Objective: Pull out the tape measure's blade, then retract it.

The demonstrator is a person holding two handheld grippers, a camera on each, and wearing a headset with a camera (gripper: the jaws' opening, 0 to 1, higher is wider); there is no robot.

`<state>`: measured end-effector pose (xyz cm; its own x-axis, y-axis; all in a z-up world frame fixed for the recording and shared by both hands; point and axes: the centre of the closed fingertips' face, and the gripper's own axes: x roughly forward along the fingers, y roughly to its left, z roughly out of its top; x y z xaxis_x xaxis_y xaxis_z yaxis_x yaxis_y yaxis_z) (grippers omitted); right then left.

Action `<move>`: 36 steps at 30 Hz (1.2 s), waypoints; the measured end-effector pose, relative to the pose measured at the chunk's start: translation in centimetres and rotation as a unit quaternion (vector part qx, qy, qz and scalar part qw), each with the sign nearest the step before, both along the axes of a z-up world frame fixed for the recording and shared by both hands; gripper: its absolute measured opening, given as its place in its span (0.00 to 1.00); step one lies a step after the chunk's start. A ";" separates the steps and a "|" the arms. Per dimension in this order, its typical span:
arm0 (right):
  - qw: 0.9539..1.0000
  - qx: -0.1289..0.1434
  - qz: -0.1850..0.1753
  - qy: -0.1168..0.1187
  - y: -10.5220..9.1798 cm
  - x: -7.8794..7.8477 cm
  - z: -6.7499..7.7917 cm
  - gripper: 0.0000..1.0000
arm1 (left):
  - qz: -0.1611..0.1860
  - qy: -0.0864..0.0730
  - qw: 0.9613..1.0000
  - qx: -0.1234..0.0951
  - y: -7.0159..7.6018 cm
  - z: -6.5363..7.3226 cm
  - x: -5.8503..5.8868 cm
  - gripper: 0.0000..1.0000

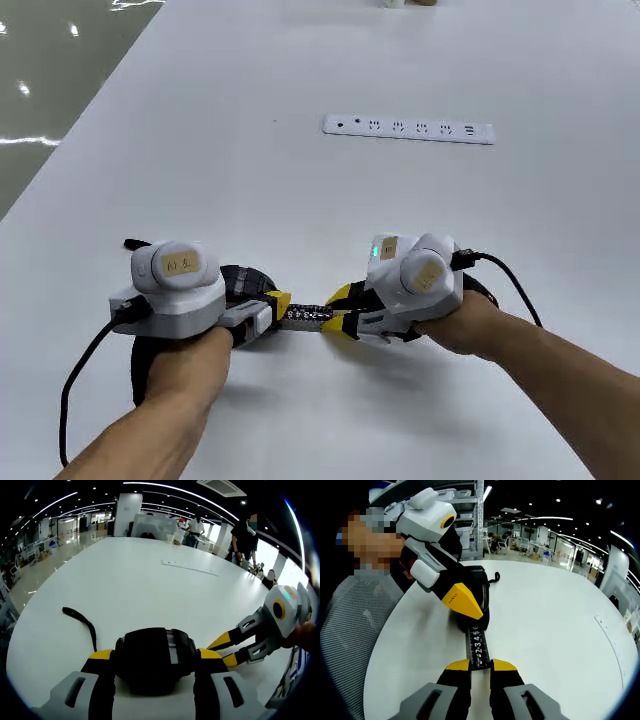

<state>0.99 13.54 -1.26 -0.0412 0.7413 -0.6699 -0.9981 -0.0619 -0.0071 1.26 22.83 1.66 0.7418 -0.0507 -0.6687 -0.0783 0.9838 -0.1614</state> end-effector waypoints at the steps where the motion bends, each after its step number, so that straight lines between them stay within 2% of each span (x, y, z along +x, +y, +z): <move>1: 1.000 0.000 0.000 0.000 0.1 0.0 0.0 0.10 | 0.000 0.000 1.000 0.000 0.0 0.0 0.0 0.58; 36: 1.000 0.010 0.018 -0.002 3.8 -0.6 0.0 0.10 | 0.001 0.004 1.000 -0.004 0.0 0.1 -0.1 0.58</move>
